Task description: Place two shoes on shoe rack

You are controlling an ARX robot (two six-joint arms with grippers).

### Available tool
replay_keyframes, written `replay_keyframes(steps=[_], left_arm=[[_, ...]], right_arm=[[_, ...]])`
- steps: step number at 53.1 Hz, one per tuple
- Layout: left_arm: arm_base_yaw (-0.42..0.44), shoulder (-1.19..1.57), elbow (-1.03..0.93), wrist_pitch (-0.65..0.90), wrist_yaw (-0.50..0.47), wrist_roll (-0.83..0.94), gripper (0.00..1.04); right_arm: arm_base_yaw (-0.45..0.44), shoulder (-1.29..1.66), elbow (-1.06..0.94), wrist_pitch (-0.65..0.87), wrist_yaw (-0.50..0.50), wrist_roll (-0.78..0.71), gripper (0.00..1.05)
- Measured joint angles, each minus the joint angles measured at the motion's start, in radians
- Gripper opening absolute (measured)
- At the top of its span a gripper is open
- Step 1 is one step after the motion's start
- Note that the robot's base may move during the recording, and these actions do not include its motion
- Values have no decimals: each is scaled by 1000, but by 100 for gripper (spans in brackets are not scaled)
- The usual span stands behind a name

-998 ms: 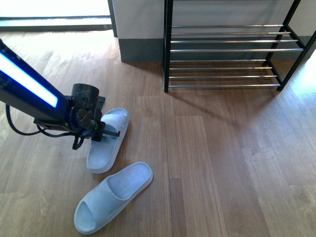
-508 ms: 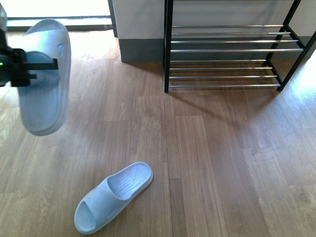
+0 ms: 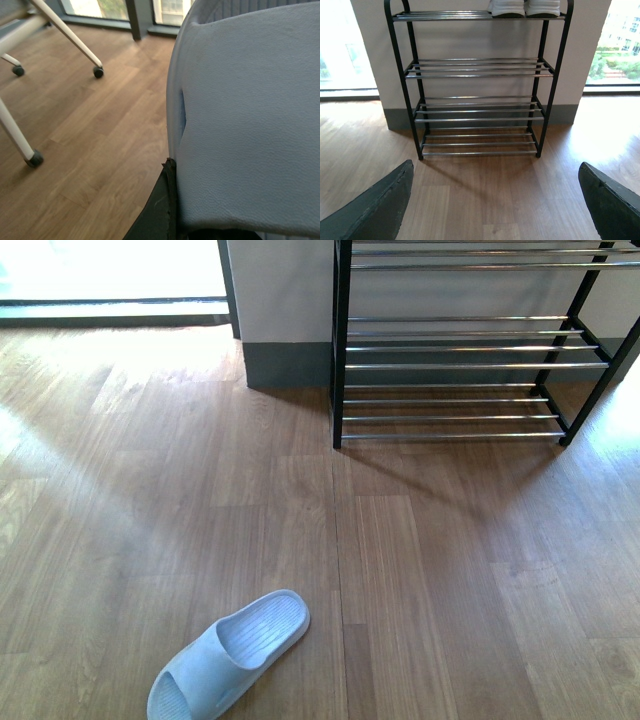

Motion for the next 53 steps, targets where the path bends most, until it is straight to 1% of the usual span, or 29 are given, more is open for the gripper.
replay_keyframes(steps=[3,6,9,20,53], left_arm=[[-1,39,-68,175,-47,48,2],[-1,98,-102,310,-54,80,2],[-2,143,-116,379,-50,108,2],[-5,143,-119,398,-48,134,2],[-4,145,-119,399,-60,138,2]], right_arm=[[0,0,0,0,0,0,96],[0,0,0,0,0,0,96],[0,0,0,0,0,0,96],[0,0,0,0,5,0,96],[0,0,0,0,-4,0,96]])
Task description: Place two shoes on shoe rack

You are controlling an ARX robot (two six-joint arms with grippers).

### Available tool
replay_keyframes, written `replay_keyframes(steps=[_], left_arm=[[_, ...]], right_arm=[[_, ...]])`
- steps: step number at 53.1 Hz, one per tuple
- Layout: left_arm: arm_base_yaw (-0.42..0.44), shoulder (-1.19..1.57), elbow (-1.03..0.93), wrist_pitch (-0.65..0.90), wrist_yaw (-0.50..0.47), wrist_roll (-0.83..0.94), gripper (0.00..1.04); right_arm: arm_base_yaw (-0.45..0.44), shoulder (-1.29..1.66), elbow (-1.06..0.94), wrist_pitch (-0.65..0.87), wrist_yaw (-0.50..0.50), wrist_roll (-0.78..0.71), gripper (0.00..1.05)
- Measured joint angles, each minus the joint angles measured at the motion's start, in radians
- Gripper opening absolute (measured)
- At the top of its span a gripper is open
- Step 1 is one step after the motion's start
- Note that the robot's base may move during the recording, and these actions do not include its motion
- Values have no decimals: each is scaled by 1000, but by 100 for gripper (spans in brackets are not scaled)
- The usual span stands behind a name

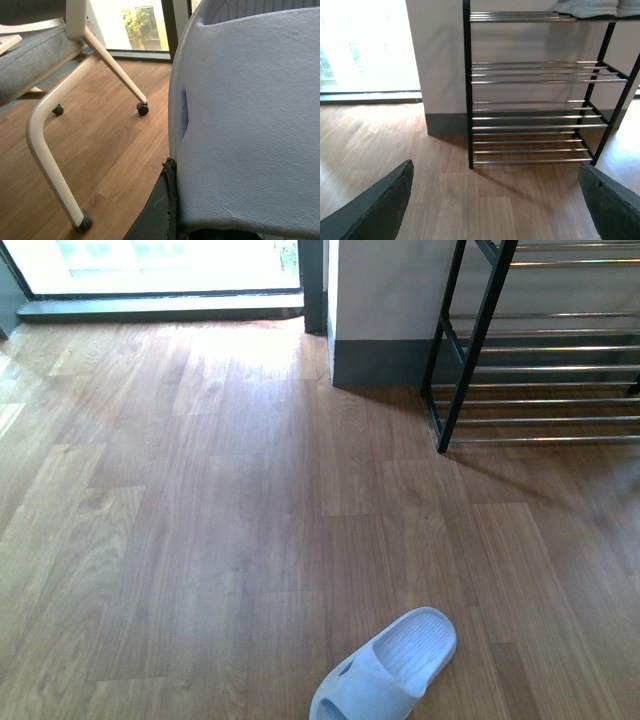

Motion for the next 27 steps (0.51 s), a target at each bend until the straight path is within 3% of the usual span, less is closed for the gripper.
replay_keyframes(steps=[8,12,16,27], left_arm=[[0,0,0,0,0,0,2],[0,0,0,0,1,0,2],[0,0,0,0,6,0,2],[0,0,0,0,5,0,2]], right_arm=[[-1,0,0,0,-4,-3,96],[-53,45,2,4,-180,-138,96],[-57,207,3,161,-199,-252,96],[34,901,90,658,-229,-432,96]])
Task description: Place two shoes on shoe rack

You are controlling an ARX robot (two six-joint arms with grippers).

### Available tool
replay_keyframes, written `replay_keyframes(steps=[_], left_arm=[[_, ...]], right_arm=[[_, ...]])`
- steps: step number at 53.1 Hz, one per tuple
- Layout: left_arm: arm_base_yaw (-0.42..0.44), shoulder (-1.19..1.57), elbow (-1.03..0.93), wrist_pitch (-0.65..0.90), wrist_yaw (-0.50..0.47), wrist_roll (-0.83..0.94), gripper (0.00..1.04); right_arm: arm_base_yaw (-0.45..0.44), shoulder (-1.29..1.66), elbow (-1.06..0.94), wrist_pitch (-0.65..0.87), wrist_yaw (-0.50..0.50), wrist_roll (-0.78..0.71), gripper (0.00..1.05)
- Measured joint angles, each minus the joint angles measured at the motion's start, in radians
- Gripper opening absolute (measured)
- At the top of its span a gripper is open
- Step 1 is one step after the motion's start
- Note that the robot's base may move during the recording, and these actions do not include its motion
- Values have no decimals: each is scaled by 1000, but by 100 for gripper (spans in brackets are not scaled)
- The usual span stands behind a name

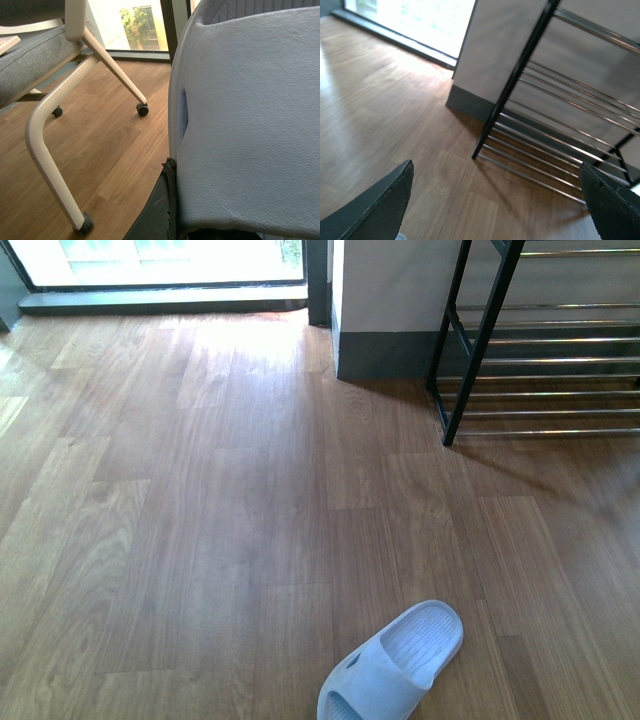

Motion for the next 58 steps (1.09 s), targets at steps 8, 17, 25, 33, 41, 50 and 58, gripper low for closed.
replay_keyframes(steps=[8,17,25,33,41,50,58], left_arm=[[0,0,0,0,0,0,2],[0,0,0,0,0,0,2],[0,0,0,0,0,0,2],[0,0,0,0,0,0,2],[0,0,0,0,0,0,2],[0,0,0,0,0,0,2],[0,0,0,0,0,0,2]], right_arm=[[47,552,156,167,-37,-113,96],[132,1001,256,115,-155,-213,96],[183,1228,344,116,-172,-243,96],[203,1401,479,78,-186,-241,96],[233,1559,607,-7,-254,-235,96],[268,1671,705,-85,-293,-244,96],[289,1780,816,-201,-330,-275,96]])
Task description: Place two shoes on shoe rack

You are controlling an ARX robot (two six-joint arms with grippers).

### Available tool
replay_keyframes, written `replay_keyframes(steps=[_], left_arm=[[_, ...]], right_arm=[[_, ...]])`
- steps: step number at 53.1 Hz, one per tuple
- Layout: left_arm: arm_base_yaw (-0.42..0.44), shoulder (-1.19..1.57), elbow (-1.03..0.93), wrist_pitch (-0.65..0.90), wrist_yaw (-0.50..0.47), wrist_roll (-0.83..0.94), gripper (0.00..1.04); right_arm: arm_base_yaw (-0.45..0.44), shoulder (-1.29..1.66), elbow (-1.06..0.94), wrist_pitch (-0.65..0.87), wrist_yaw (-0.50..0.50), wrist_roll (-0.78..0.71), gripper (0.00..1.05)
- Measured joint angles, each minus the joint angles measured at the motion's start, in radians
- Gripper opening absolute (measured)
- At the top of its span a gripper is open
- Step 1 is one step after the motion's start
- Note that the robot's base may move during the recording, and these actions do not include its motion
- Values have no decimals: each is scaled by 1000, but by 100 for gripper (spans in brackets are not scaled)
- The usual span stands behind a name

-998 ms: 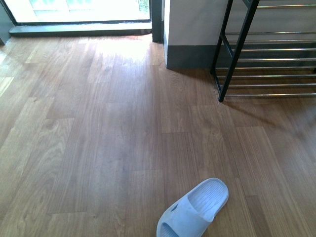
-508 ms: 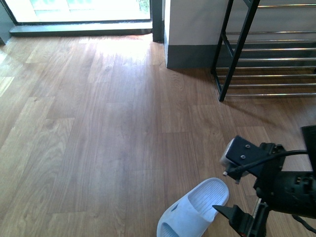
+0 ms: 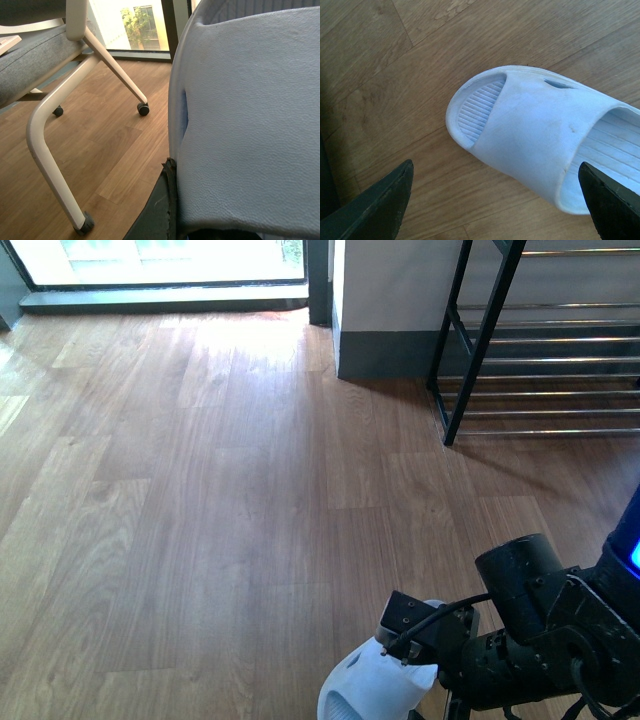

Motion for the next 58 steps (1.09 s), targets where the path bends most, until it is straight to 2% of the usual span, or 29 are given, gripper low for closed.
replay_keyframes(steps=[20,24,28,41,56,58], left_arm=[[0,0,0,0,0,0,2],[0,0,0,0,0,0,2],[0,0,0,0,0,0,2],[0,0,0,0,0,0,2],[0,0,0,0,0,0,2],[0,0,0,0,0,0,2]], right_arm=[[-25,145,167,-115,-6,-100,96],[-38,157,187,-132,21,-118,96],[-56,167,199,-128,42,-125,96],[-134,154,205,-171,23,-134,96],[-76,226,259,-170,-14,-141,96],[-73,238,271,-186,-13,-148,92]])
